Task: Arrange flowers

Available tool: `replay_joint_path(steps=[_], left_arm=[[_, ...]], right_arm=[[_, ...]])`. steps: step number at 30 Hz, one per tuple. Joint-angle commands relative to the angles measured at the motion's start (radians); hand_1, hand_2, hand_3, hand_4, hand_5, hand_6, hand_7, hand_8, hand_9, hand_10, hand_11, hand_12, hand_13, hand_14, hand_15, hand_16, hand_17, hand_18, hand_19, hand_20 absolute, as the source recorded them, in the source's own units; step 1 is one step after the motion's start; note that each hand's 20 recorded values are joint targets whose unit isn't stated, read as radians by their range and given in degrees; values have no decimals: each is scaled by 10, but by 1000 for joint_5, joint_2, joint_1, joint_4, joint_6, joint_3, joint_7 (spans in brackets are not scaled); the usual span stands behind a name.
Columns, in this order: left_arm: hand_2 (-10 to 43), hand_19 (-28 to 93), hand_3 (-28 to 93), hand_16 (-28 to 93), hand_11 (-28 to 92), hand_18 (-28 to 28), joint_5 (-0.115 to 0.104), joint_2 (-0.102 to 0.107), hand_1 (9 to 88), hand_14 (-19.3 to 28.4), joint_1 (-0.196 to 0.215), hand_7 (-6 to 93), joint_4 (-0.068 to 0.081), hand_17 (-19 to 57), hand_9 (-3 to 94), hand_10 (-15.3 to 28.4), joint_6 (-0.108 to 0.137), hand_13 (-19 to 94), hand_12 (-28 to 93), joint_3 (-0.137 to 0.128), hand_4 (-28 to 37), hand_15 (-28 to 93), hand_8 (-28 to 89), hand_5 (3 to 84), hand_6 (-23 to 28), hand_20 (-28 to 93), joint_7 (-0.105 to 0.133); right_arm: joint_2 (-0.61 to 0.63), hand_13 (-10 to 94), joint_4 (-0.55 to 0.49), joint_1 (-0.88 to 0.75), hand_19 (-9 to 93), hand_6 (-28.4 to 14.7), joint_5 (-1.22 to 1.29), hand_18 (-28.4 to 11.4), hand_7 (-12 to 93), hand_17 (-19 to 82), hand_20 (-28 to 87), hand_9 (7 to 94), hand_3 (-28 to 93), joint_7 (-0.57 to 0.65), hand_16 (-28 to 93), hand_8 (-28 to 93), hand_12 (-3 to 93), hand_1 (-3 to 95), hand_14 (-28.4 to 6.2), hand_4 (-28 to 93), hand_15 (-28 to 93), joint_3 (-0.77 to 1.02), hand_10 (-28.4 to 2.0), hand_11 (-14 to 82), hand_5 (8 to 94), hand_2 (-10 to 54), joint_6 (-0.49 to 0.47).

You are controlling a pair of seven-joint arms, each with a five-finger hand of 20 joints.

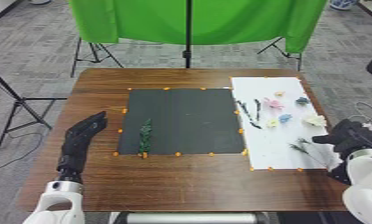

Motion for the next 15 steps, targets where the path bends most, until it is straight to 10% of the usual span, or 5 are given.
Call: replay_joint_path(steps=[1,15], left_arm=[[-51,56,665,41,148,141,6,-17,264,161,18,108,-4,9,431,122,3,307,155,-3,-198,181,-54,476,28,192,-19],[-49,56,664,40,149,140,5,-18,267,161,21,108,-7,9,432,123,4,307,155,0,-198,182,-54,475,29,192,-23]], right_arm=[[-36,844,3,-62,932,-58,-6,-117,110,595,419,696,571,-7,295,-50,220,351,-66,-221,529,-6,-168,171,659,-95,26],[-22,935,-3,-35,932,-2,-93,-86,180,674,455,918,525,-73,318,147,330,619,-26,-175,520,-84,-106,183,836,-95,274]])
